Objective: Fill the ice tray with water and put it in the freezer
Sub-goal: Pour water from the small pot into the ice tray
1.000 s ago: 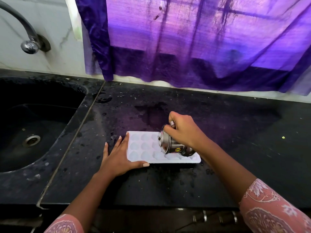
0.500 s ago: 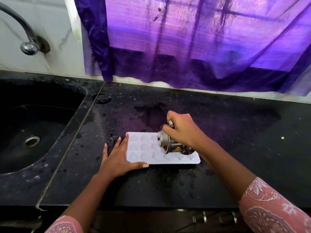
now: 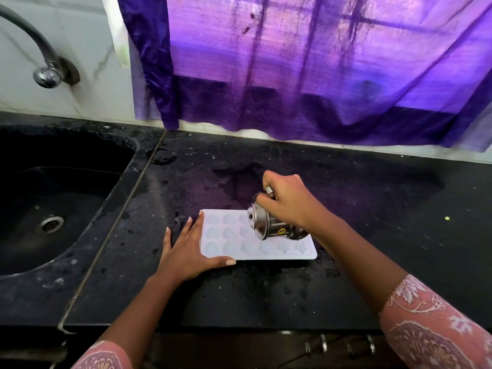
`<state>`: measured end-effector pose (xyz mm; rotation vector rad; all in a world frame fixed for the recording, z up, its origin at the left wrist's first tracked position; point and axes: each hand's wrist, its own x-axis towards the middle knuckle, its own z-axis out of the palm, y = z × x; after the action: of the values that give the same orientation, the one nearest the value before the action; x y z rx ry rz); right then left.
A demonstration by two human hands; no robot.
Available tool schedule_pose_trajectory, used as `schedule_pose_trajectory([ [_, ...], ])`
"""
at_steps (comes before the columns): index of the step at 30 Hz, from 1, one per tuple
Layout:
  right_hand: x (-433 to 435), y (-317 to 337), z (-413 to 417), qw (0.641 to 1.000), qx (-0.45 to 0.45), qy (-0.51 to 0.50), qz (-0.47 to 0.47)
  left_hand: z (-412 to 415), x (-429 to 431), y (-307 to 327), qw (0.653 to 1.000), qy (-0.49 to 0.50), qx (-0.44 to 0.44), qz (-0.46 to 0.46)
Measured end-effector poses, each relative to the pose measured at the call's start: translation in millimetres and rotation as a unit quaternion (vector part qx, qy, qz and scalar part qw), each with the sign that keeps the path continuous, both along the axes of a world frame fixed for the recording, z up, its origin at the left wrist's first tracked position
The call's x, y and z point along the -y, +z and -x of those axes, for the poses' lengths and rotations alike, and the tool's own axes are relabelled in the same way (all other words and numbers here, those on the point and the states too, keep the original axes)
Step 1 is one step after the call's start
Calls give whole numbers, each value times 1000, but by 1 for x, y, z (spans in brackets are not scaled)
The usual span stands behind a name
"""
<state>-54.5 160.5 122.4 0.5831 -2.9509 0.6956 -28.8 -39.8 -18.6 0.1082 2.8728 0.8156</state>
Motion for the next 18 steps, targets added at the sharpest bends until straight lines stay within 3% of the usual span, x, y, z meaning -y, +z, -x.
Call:
schedule_pose_trajectory([
  [18, -22, -8, -5, 993, 54, -68, 78, -2, 0, 1, 1000, 1, -3, 0],
])
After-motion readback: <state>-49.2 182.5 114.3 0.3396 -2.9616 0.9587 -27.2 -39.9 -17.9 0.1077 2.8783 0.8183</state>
